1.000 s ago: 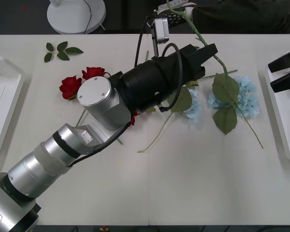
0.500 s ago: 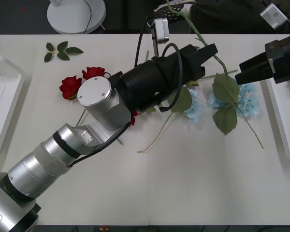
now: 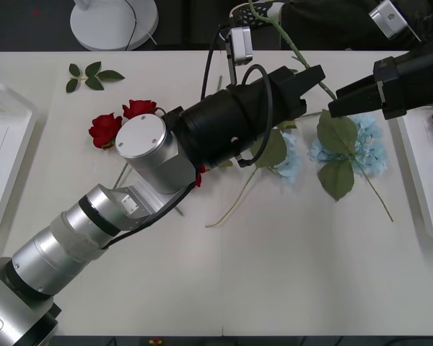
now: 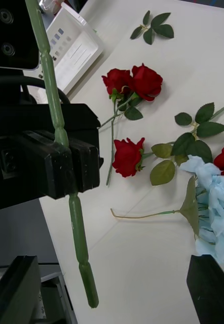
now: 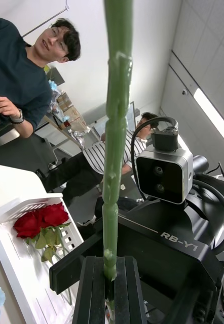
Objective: Place the red flowers into the right box and the blue flowers into the left box. If a person shows an open palm, hand one flower to the person first, then continue sorting.
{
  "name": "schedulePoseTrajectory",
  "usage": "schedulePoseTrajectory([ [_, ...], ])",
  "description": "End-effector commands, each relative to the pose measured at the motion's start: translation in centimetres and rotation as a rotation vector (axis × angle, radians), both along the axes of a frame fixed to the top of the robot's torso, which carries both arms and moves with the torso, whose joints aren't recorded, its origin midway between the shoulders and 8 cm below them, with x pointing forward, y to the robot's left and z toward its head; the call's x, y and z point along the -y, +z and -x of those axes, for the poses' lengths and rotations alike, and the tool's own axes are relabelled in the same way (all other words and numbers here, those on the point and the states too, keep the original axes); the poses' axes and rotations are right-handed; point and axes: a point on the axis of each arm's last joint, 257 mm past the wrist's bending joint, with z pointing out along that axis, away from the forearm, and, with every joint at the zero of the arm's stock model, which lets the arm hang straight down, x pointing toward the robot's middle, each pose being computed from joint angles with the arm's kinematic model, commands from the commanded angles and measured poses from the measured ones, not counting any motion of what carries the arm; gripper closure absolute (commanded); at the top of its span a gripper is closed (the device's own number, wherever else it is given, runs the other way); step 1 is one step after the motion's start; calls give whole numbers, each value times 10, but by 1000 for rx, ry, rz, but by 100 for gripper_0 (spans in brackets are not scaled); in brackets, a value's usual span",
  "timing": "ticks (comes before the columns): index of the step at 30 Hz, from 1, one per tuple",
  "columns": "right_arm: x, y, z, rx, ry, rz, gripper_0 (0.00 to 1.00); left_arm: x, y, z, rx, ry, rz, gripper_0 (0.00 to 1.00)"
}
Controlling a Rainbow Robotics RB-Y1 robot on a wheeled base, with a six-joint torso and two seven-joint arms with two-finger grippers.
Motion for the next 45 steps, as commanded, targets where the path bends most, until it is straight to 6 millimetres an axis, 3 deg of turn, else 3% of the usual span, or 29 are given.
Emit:
schedulePoseTrajectory([
  [1, -25, 17, 0, 36, 38, -1, 34, 20, 37, 24, 54, -60, 37, 100],
  [3, -26, 15, 1, 34, 40, 2, 47, 20, 37, 24, 54, -60, 37, 100],
  [10, -29, 11, 4, 26, 49, 11, 51, 20, 37, 24, 54, -60, 37, 100],
  [13, -30, 11, 5, 25, 50, 12, 58, 20, 37, 24, 54, -60, 37, 100],
  [17, -31, 10, 6, 19, 52, 11, 80, 20, 37, 24, 54, -60, 37, 100],
  [18, -32, 10, 7, 18, 51, 12, 90, 20, 37, 24, 54, -60, 37, 100],
  [21, -32, 11, 6, 14, 44, 10, 100, 20, 37, 24, 54, -60, 37, 100],
  [36, -33, 12, 6, 4, 36, 4, 100, 20, 37, 24, 54, -60, 37, 99],
  [37, -33, 13, 6, 5, 36, 3, 100, 20, 37, 24, 54, -60, 37, 83],
  [38, -32, 12, 6, 2, 36, 4, 100, 20, 37, 24, 54, -60, 37, 42],
  [39, -33, 13, 6, 5, 36, 3, 100, 20, 37, 24, 54, -60, 37, 10],
  [40, -32, 12, 6, 3, 35, 4, 100, 20, 37, 24, 54, -60, 37, 0],
  [45, -33, 12, 6, 2, 34, 4, 100, 20, 37, 24, 54, -60, 37, 0],
])
